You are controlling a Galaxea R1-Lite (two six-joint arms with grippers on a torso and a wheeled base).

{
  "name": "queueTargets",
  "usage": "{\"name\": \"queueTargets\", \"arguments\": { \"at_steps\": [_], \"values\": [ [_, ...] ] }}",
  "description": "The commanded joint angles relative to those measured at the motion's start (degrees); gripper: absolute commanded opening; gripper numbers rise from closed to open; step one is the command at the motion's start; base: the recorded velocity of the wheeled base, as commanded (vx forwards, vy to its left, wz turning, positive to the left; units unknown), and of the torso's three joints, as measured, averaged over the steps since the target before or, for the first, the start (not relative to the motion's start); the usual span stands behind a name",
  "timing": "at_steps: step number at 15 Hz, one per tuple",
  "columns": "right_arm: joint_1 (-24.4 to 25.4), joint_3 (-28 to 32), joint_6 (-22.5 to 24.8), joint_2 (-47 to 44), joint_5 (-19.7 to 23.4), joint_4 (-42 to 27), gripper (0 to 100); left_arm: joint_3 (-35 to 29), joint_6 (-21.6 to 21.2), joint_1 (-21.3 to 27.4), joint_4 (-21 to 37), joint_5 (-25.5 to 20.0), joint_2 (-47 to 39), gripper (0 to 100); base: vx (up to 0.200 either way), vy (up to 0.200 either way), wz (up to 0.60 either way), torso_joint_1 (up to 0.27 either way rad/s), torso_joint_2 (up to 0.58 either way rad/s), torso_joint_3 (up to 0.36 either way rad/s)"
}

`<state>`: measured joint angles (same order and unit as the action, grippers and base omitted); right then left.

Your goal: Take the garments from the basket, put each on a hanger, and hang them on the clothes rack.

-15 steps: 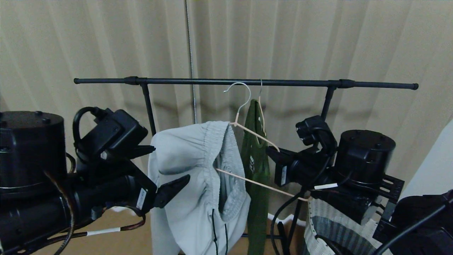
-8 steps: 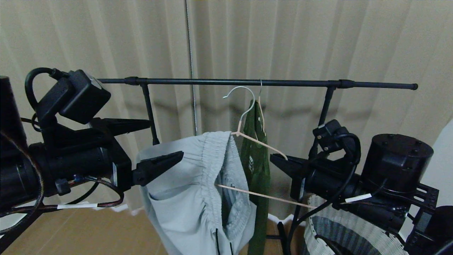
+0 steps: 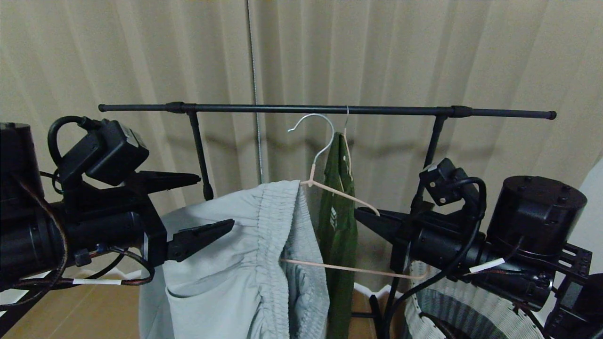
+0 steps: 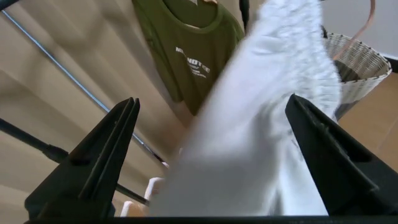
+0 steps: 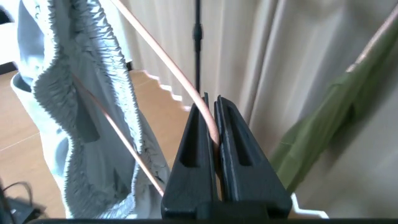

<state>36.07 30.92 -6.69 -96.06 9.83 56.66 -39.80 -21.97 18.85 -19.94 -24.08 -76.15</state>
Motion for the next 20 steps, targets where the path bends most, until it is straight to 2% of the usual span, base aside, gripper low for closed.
{"name": "queueTargets", "arguments": {
  "at_steps": [1,5,9,15,16,20],
  "values": [
    [0.05,-0.07,0.1,0.09,0.55,0.03,0,0.08,-0.01,-0.21,-0.01,-0.09,-0.31,100,0.0,0.0,0.0,0.0,0.0,0.0],
    [-0.04,-1.12,2.74,0.0,5.38,0.29,0,0.16,-0.09,0.23,-0.01,-1.06,-0.66,100,0.0,0.0,0.0,0.0,0.0,0.0],
    [0.23,-1.12,2.91,0.17,7.58,0.29,0,1.75,-3.08,1.1,0.08,-1.15,-3.39,100,0.0,0.0,0.0,0.0,0.0,0.0],
    [0.58,-1.12,3.26,0.26,11.53,0.82,0,2.19,-3.43,2.95,0.08,-2.82,-4.62,100,0.0,0.0,0.0,0.0,0.0,0.0],
    [0.84,-1.21,3.26,0.09,12.32,2.93,0,2.71,-3.52,2.95,0.08,-2.99,-4.62,0,0.0,0.0,0.0,0.0,0.0,0.0],
    [0.93,-1.12,3.18,-0.09,12.85,4.51,0,3.59,-3.61,2.95,-0.01,-3.08,-4.18,0,0.0,0.0,0.0,0.0,0.0,0.0]
  ]
}}
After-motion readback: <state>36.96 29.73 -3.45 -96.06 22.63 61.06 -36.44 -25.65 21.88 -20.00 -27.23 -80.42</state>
